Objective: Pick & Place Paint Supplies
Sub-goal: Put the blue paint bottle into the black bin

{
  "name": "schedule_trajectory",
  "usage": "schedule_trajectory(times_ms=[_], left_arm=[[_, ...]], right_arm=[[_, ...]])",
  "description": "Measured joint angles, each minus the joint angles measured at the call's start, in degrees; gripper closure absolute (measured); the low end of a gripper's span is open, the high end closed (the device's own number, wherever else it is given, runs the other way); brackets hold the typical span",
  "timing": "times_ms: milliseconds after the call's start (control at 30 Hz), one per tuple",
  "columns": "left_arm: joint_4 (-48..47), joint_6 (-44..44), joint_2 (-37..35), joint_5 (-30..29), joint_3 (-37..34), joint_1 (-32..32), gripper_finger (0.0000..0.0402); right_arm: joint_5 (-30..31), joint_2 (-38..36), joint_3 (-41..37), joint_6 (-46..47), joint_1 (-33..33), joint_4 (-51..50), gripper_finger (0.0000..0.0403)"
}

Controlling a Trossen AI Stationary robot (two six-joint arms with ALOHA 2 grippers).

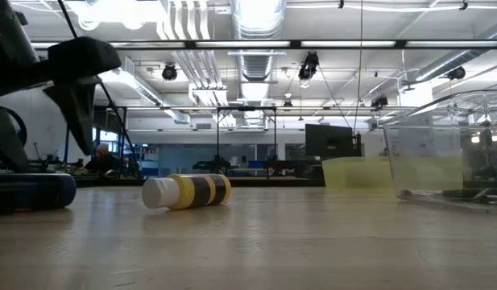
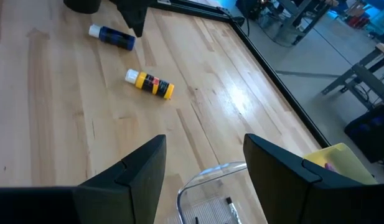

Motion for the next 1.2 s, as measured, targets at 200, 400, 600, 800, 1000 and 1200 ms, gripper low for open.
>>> schedule_trajectory(times_ms=[200, 400, 600, 800, 1000, 1200], left_arm=[[-0.1, 0.7, 2.9, 1.7, -1.1, -0.8, 0.0073], [-0.2, 8.1, 7.0, 2.3, -1.2, -0.7, 0.0073], [1.7, 11.2, 7.9, 1.8, -1.1, -0.7, 0.0073], [2.8, 2.1, 7.8, 2.2, -0.9, -0.2, 0.0073], [1.8, -6.0, 7.5, 2.6, -0.9, 1.2, 0.0073], [0.2, -12.9, 7.0, 1.7, -0.7, 4.2, 0.0073]], right_arm=[[0.0, 0.0, 0.0, 0.0, 0.0, 0.3, 0.0188], [0.0, -0.8, 0.0, 0.0, 0.0, 0.4, 0.0188], [0.0, -1.1, 0.0, -0.5, 0.0, 0.4, 0.0188], [0.0, -1.1, 0.0, -0.7, 0.0, 0.5, 0.0188], [0.0, -1.1, 0.0, -0.9, 0.0, 0.6, 0.0188], [0.0, -1.1, 0.0, -0.9, 0.0, 0.7, 0.0188]])
